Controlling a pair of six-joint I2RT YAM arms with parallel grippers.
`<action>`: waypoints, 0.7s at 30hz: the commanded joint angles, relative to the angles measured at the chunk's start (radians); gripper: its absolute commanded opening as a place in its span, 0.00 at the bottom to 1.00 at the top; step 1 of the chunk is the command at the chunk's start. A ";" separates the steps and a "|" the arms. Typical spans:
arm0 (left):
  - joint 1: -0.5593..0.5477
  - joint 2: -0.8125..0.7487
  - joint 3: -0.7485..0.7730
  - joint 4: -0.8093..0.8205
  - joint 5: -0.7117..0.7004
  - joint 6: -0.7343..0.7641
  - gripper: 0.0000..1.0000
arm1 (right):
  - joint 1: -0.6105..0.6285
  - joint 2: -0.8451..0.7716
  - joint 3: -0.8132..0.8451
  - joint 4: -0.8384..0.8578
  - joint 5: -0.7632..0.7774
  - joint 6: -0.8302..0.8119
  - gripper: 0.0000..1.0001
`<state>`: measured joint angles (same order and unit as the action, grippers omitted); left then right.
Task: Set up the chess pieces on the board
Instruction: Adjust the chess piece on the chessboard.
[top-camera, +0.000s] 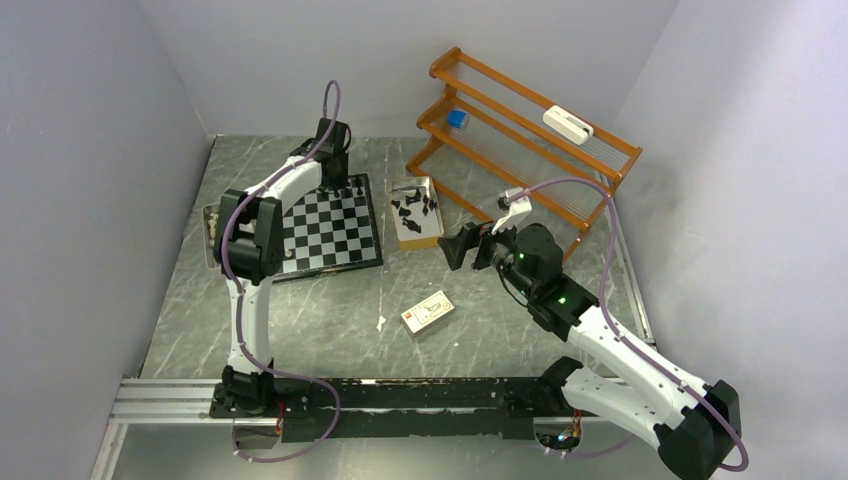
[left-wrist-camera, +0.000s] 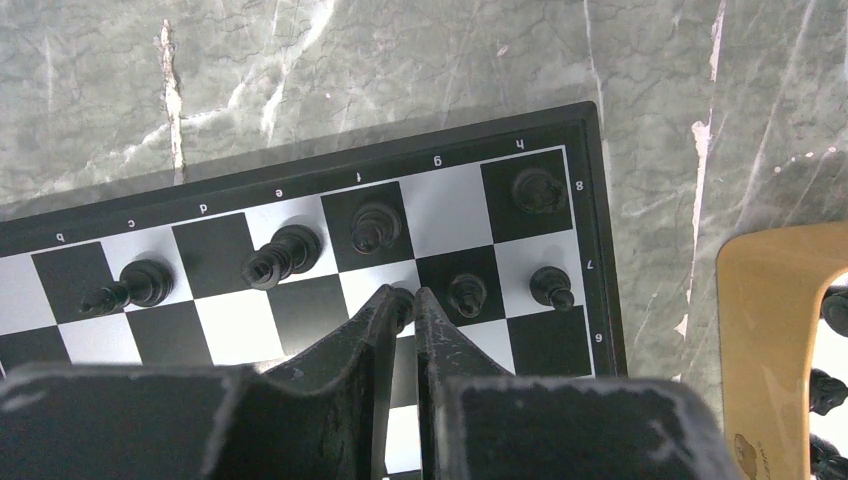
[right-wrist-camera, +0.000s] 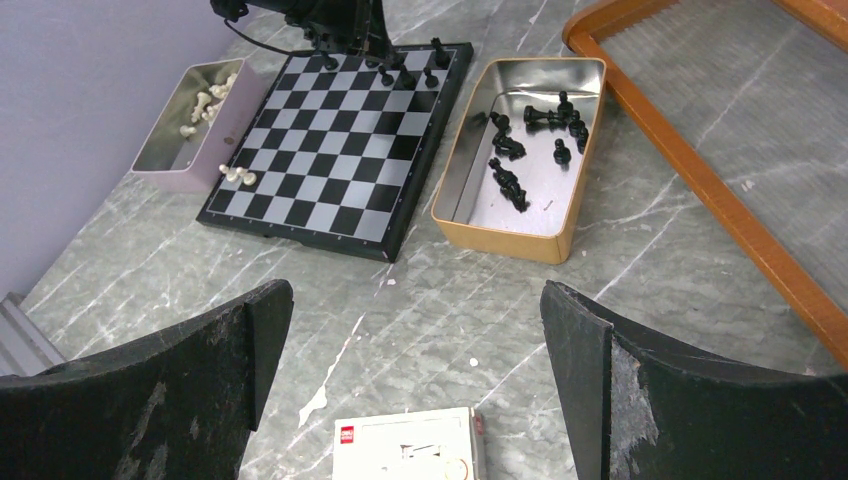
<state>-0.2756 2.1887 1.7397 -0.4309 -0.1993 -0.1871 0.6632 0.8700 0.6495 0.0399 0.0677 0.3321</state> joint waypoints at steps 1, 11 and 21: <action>0.008 0.016 -0.005 0.006 -0.024 0.014 0.18 | 0.001 -0.006 0.001 0.022 0.007 -0.006 1.00; 0.009 0.013 -0.011 0.004 -0.039 0.017 0.18 | 0.001 -0.005 0.001 0.025 0.007 -0.005 1.00; 0.008 0.011 -0.016 0.001 -0.051 0.021 0.18 | 0.002 -0.009 -0.001 0.023 0.007 -0.005 1.00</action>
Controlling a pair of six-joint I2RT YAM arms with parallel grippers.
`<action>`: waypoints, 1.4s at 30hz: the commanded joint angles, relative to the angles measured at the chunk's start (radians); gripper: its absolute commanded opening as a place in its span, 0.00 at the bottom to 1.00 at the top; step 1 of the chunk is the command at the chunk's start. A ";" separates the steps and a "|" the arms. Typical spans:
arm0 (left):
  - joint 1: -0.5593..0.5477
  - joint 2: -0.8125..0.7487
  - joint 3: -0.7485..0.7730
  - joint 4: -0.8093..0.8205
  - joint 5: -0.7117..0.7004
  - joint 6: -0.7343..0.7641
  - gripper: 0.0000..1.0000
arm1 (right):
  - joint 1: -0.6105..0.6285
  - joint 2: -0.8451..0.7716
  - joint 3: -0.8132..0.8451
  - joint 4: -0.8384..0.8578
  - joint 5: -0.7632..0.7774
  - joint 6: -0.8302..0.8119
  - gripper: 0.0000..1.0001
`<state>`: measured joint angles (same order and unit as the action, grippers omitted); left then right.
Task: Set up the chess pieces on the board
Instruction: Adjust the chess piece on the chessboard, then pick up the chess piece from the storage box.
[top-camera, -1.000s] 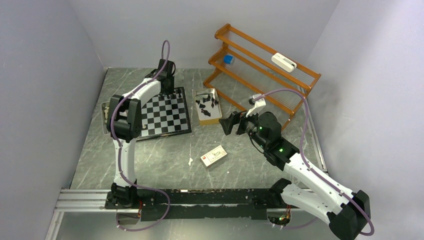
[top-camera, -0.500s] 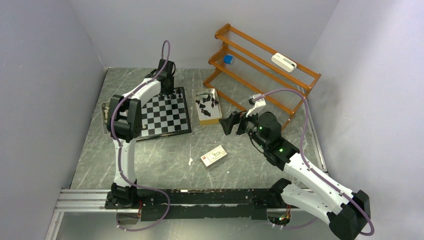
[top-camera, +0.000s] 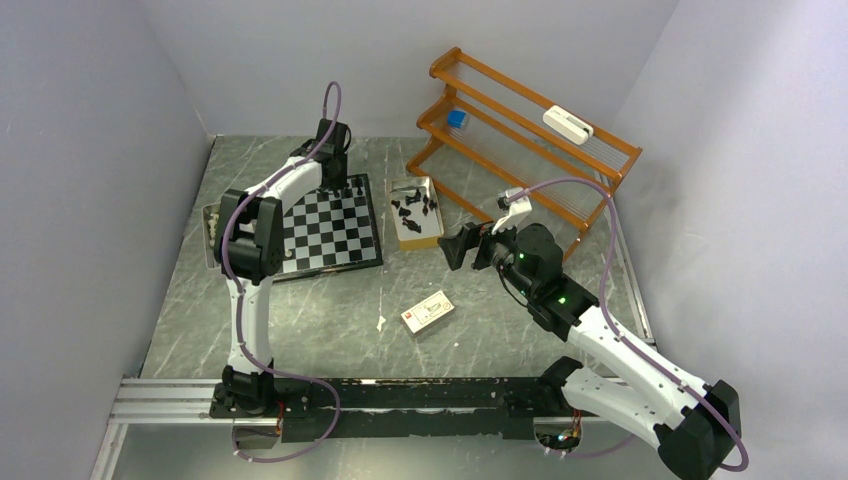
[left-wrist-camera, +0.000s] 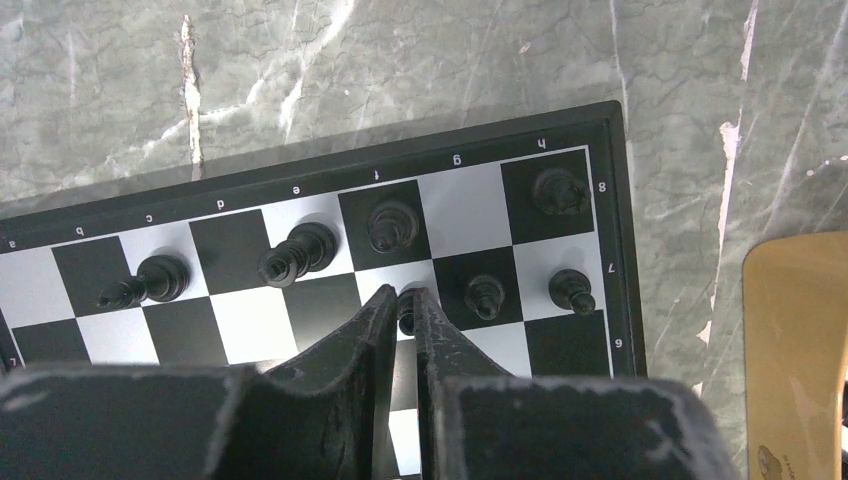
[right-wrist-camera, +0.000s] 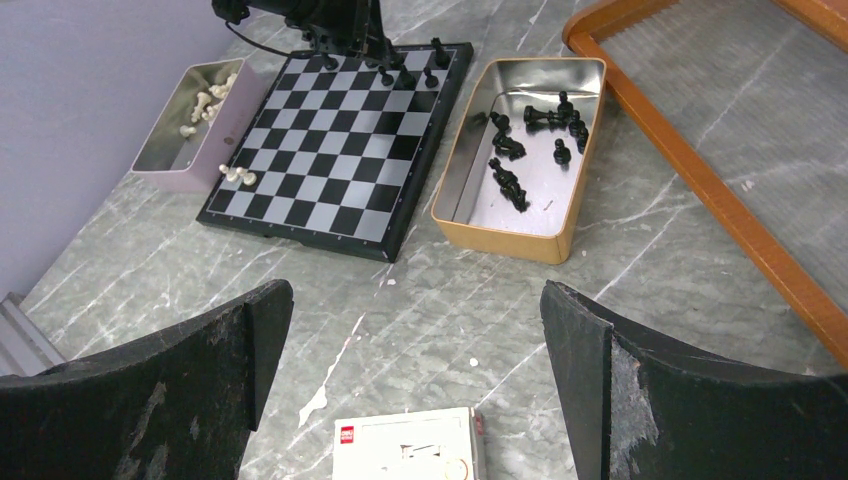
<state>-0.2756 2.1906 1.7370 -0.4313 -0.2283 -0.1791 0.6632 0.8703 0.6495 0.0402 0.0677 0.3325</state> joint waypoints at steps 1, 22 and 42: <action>0.009 0.009 -0.014 0.002 -0.022 0.013 0.17 | 0.002 -0.011 0.000 0.023 0.007 -0.006 1.00; 0.008 -0.006 0.000 0.000 -0.001 0.014 0.19 | 0.001 -0.012 -0.004 0.024 0.008 -0.007 1.00; -0.051 -0.163 0.042 -0.005 0.230 -0.034 0.35 | 0.001 -0.023 -0.002 0.013 0.017 -0.005 1.00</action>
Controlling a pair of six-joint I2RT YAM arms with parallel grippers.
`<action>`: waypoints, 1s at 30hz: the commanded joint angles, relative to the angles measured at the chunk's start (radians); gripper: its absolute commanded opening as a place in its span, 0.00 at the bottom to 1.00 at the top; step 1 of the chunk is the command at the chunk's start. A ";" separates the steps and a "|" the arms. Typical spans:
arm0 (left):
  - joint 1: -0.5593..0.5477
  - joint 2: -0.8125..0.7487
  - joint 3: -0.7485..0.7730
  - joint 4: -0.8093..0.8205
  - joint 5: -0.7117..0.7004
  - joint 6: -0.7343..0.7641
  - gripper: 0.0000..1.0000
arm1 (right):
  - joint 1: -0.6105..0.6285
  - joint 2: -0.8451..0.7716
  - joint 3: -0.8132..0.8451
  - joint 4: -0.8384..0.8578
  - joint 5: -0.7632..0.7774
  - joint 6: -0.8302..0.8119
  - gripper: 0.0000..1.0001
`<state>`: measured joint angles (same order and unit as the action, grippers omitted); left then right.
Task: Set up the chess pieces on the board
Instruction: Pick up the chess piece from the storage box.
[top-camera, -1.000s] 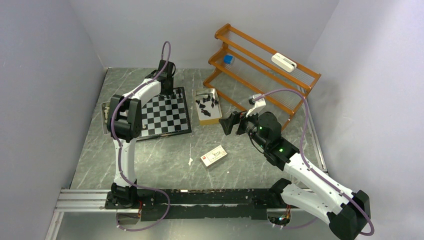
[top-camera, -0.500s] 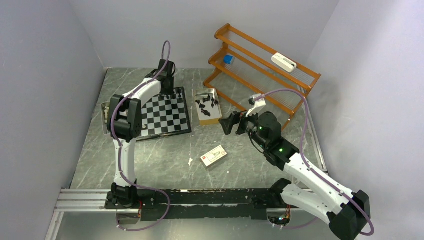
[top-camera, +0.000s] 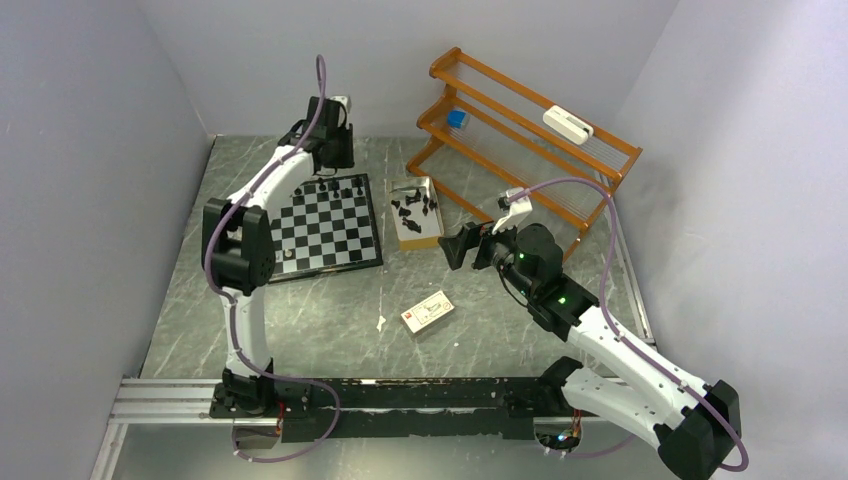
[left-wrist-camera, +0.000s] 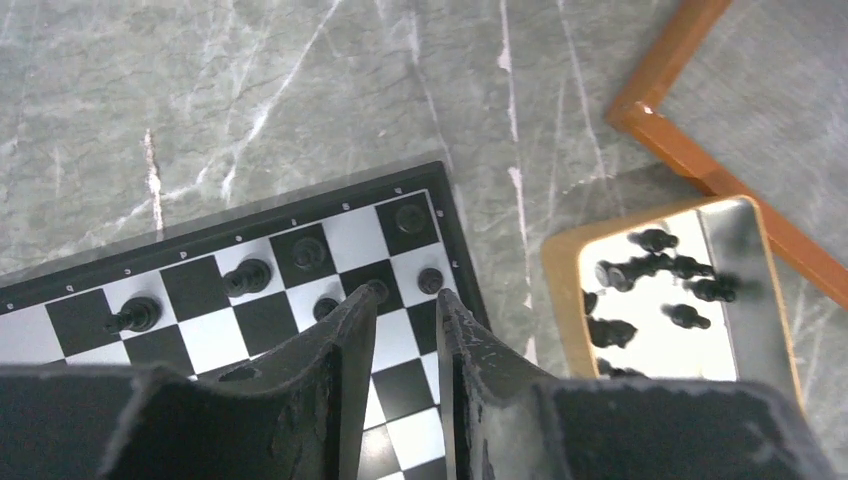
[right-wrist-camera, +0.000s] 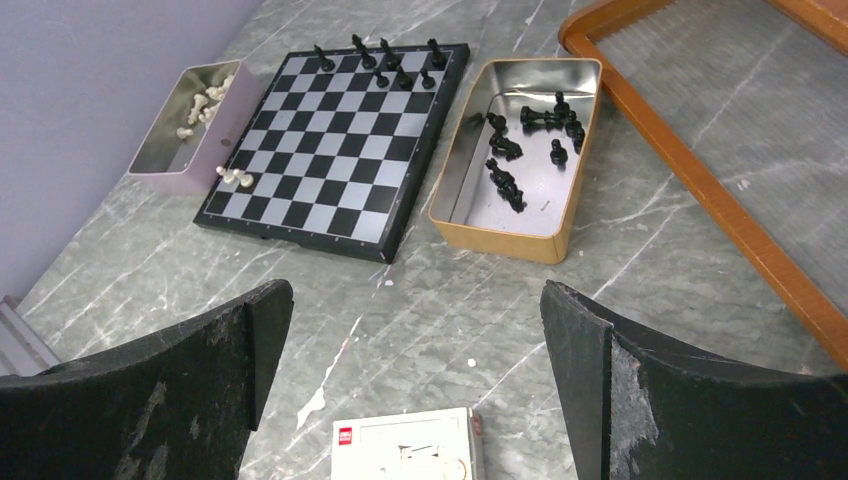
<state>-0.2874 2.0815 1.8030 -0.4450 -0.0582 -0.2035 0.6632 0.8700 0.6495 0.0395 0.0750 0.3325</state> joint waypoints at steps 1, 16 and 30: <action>-0.055 -0.055 -0.028 0.008 0.060 -0.008 0.35 | 0.002 -0.022 -0.002 0.015 0.007 -0.006 1.00; -0.344 0.116 0.120 -0.053 0.005 -0.003 0.26 | 0.001 -0.030 -0.002 0.009 0.011 -0.005 1.00; -0.355 0.241 0.160 0.028 -0.030 0.046 0.27 | 0.001 -0.032 -0.003 0.011 0.015 -0.006 1.00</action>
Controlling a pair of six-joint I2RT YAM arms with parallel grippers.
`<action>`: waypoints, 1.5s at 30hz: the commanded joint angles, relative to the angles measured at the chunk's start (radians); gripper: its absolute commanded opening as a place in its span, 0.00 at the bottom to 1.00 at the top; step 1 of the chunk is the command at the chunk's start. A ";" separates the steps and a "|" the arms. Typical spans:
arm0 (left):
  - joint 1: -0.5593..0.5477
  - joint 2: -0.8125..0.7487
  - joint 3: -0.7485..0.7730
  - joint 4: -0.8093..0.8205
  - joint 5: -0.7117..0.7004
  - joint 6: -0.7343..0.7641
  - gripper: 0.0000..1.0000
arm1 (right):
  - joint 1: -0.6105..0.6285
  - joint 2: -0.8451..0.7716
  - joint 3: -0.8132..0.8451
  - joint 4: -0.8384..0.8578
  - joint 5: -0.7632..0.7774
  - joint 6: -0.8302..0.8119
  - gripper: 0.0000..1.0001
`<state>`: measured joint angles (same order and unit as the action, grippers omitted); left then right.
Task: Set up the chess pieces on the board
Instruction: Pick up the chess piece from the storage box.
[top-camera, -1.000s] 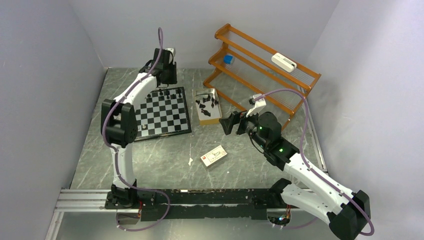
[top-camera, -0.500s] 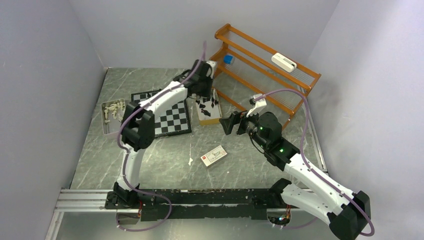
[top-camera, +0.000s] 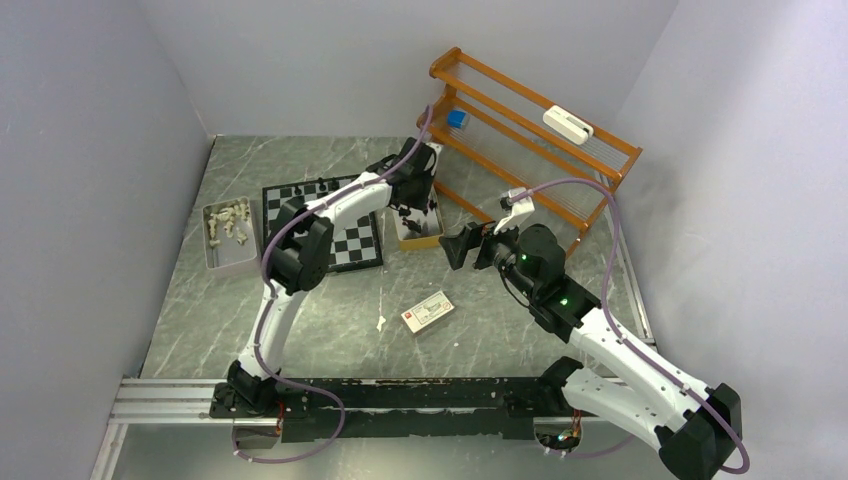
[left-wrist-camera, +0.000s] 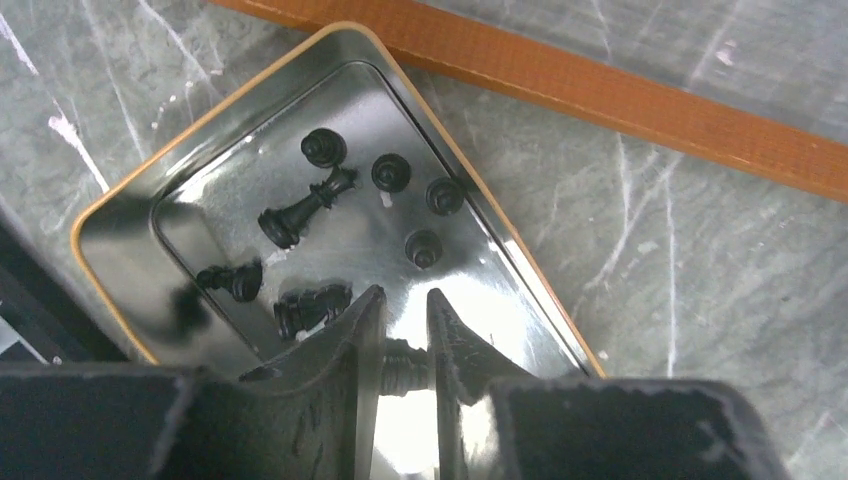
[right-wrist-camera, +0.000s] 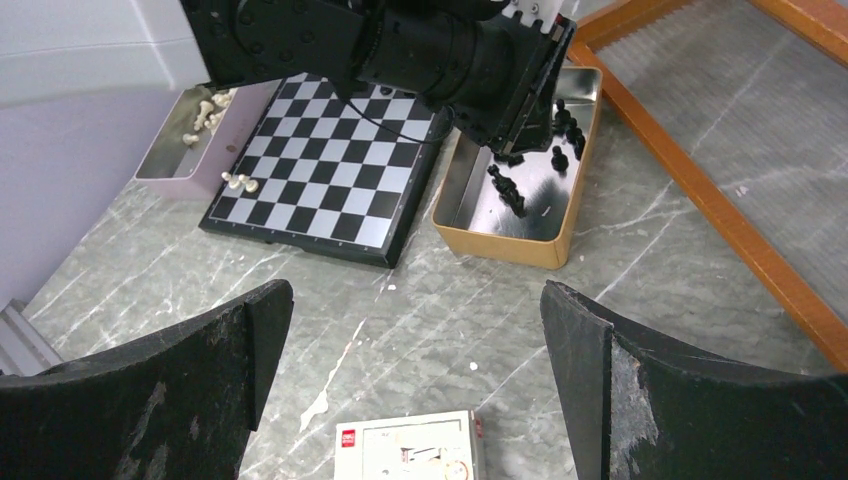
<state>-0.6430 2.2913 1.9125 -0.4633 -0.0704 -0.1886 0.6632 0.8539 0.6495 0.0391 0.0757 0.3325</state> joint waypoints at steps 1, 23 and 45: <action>0.000 0.038 0.051 0.054 -0.015 0.032 0.29 | 0.001 -0.016 -0.003 0.010 0.014 -0.006 1.00; 0.002 0.118 0.103 0.113 -0.029 0.049 0.26 | 0.001 -0.013 -0.004 0.013 0.022 -0.009 1.00; 0.011 0.101 0.056 0.110 -0.024 0.044 0.26 | 0.001 -0.016 0.001 0.015 0.014 -0.007 1.00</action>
<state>-0.6373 2.3905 1.9774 -0.3843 -0.0872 -0.1490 0.6632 0.8539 0.6495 0.0364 0.0830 0.3321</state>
